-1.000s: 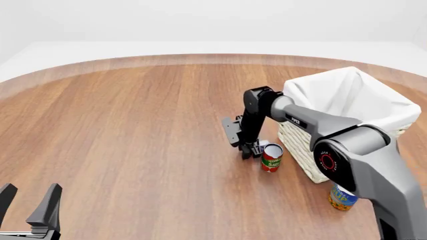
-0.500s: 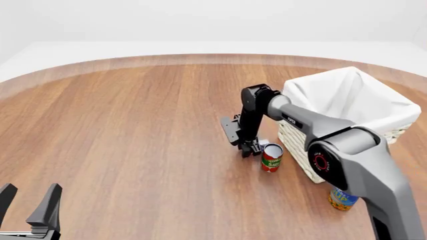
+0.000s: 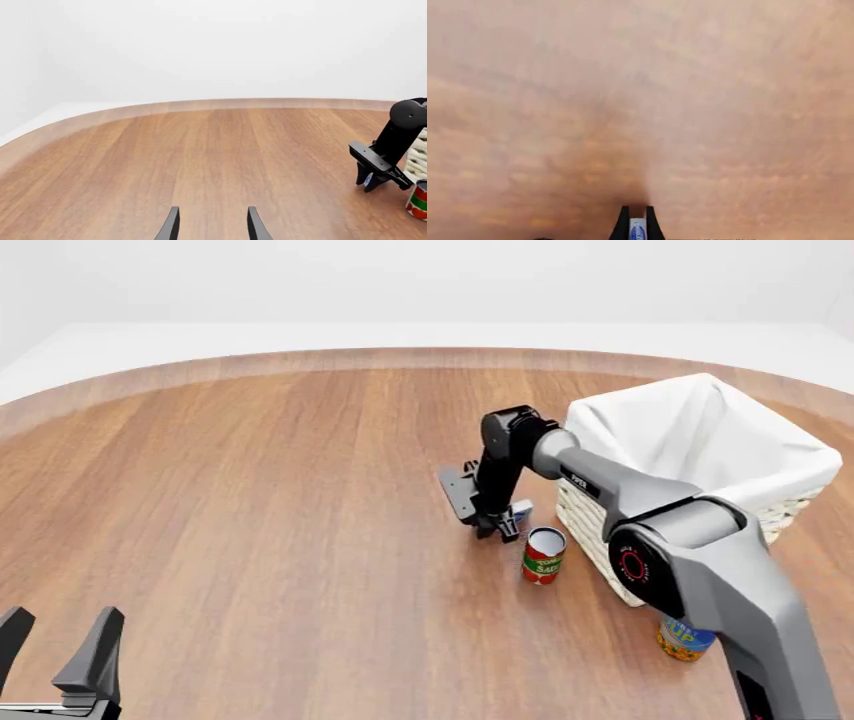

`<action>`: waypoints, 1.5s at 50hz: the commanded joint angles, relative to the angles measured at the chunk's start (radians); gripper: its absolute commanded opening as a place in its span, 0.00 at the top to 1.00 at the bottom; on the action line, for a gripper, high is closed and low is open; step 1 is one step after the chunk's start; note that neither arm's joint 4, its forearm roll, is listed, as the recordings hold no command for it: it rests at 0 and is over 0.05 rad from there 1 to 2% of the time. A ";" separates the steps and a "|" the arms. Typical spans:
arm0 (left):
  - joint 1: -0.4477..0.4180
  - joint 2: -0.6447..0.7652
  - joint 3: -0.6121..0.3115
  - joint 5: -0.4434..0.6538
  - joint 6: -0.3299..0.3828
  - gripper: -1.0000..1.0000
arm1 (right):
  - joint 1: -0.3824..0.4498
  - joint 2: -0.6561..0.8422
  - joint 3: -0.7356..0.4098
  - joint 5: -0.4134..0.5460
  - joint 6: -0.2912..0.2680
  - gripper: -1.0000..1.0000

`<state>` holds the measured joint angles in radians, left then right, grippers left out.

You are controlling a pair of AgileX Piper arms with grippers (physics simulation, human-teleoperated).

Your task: Pick up the alphabet soup and the cream cheese box, and put them in the basket.

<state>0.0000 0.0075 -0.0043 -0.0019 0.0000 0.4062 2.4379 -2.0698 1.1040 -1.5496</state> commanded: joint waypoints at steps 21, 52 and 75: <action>0.000 0.000 0.000 0.000 0.000 0.00 | -0.030 0.021 -0.039 -0.084 -0.054 1.00; 0.000 0.000 0.000 0.000 0.000 0.00 | 0.007 -0.104 0.047 -0.110 -0.027 1.00; 0.000 0.000 0.000 0.000 0.000 0.00 | 0.104 -0.168 0.038 -0.100 0.126 1.00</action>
<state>0.0000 0.0075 -0.0043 -0.0019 0.0000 0.4749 2.2994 -2.0235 1.0067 -1.4913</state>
